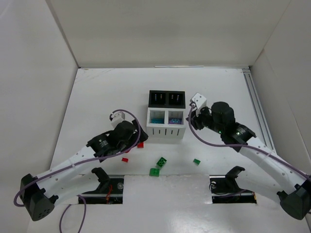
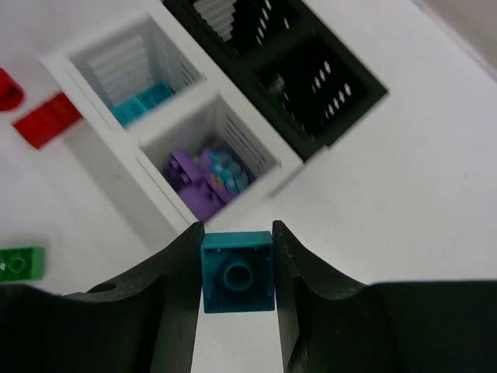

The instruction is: Sort the legos into containers by color

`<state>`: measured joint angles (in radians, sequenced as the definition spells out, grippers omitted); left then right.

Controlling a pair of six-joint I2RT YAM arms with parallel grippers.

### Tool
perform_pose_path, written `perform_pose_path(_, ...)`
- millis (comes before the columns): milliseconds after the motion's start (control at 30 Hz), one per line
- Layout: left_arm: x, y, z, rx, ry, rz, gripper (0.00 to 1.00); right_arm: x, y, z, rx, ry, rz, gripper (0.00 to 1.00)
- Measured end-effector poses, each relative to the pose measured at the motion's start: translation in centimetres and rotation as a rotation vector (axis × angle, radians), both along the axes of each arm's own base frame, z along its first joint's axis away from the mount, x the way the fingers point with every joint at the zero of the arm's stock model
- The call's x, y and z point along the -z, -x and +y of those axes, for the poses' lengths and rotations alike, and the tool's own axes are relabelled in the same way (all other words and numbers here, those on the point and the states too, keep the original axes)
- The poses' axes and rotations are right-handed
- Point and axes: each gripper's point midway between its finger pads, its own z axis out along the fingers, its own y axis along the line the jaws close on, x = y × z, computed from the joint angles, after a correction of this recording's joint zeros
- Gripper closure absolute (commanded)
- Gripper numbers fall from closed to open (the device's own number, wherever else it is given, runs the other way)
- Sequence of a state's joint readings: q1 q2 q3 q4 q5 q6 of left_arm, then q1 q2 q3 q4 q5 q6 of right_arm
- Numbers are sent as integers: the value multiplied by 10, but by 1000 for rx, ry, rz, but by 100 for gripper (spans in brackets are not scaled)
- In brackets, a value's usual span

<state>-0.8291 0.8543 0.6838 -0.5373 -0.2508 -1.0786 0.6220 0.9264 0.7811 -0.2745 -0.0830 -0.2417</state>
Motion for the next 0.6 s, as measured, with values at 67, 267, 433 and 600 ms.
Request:
perform_pose_path(67, 5, 2, 1, -9, 6, 22, 0, -24, -3, 22, -74, -30, -41, 72)
perform_pose_path(267, 21, 7, 4, -76, 39, 99, 0, -46, -18, 105, -291, -36, -68, 67)
perform_pose_path(433, 30, 16, 13, -141, 62, 145, 0, -10, -26, 145, -377, 17, -8, 64)
perform_pose_path(600, 28, 20, 22, -202, 91, 142, 0, 35, -33, 154, -386, 83, 75, 35)
